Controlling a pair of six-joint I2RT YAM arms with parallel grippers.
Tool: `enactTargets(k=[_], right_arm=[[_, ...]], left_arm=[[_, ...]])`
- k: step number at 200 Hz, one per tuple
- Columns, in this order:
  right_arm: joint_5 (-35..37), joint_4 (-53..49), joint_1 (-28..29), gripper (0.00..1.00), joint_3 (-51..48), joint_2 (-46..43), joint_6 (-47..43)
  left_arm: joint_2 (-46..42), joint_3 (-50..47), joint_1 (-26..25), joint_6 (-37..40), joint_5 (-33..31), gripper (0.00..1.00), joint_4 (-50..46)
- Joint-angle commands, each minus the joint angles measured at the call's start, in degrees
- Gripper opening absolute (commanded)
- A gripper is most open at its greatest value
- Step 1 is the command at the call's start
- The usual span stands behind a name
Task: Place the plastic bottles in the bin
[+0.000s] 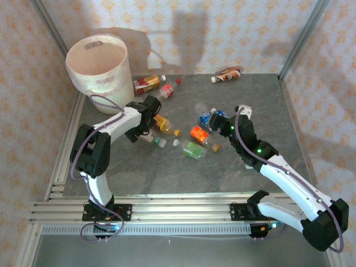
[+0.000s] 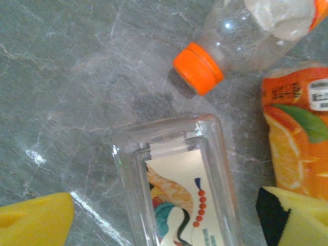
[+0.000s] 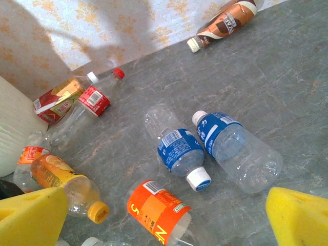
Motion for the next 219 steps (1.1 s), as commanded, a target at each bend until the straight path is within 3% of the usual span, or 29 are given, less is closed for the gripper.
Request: enactTargets(k=[1,54,99,146,184,219], right_arm=[[1.1,-1.1,0.0,0.99,0.5,-0.3,1.0],[0.7,-0.3,0.0,0.99,0.5,0.1,1.9],[0.9,-0.6,0.0,0.99,0.4,0.0,2.0],[1.5,-0.7,0.0,0.99,0.4,0.2,2.3],[1.8,-0.7,0.0,0.99,0.5,0.5,2.4],[1.9,-0.6,0.0,0.99,0.6,0.7,2.4]], left_arm=[[0.3,-2.0,0.3,0.8,-0.9,0.9,0.7],[-0.3,-6.9,0.4,4.5,0.9,0.87,5.8],[-1.2,-10.5,0.7,8.0,3.5,0.77,12.9],[0.7,-7.9,-0.2,12.5,3.5,0.82,12.0],[-0.1,-8.9,-0.9,14.9,2.3,0.66,14.2],[-0.2,-8.5,-0.9,16.7,2.9,0.59,14.3]])
